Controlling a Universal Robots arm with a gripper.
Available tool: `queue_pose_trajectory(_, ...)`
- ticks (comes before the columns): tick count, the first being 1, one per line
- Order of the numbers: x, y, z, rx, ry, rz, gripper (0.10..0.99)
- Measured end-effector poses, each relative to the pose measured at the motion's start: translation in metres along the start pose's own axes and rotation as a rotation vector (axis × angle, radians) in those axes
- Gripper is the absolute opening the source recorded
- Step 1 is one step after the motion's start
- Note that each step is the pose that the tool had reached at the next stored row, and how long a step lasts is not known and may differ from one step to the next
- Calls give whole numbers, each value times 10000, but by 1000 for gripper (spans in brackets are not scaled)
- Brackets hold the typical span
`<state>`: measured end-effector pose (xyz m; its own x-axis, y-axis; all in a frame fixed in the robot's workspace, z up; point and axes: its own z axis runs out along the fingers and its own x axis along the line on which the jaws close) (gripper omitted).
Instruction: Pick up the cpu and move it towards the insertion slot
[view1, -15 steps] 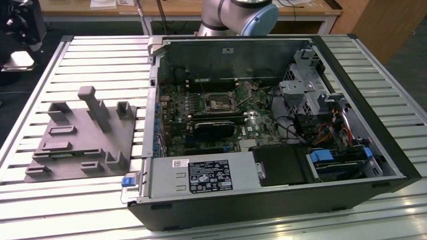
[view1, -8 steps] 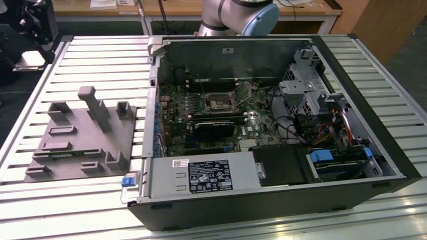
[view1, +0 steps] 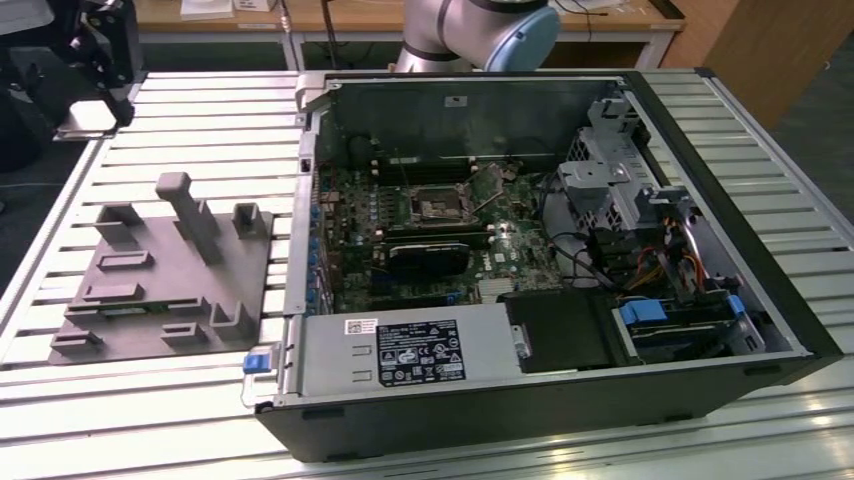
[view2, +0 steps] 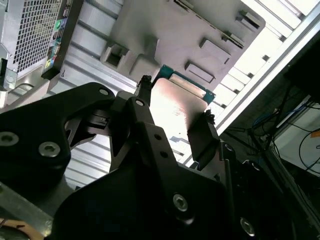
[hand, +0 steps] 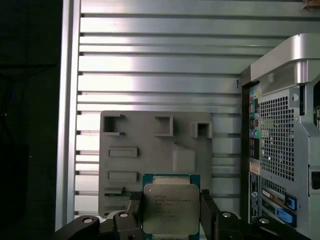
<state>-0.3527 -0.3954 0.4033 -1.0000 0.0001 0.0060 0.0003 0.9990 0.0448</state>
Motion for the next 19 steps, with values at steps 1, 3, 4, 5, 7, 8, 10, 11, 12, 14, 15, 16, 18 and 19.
queue_pose_trajectory(1, -24, 1, 0, 0, -1, 0, 541)
queue_pose_trajectory(3, -72, 5, 0, -1, -1, 0, 541)
queue_pose_trajectory(4, -94, 6, 0, -1, -2, 0, 541)
queue_pose_trajectory(5, -116, 8, 0, -1, -2, -1, 541)
queue_pose_trajectory(7, -163, 11, 0, 0, -1, 0, 541)
queue_pose_trajectory(8, -186, 13, 0, 0, -1, -1, 541)
queue_pose_trajectory(10, -232, 16, 0, 0, -1, -1, 541)
queue_pose_trajectory(11, -255, 18, 0, -1, -1, 0, 541)
queue_pose_trajectory(12, -280, 20, 0, -1, -2, 0, 541)
queue_pose_trajectory(14, -328, 23, 0, 0, -1, 0, 541)
queue_pose_trajectory(15, -353, 26, -1, 0, 0, 0, 541)
queue_pose_trajectory(16, -376, 28, 0, -1, -1, 0, 541)
queue_pose_trajectory(18, -423, 32, -1, 0, -1, 0, 541)
queue_pose_trajectory(19, -445, 34, 0, 0, -2, -1, 541)
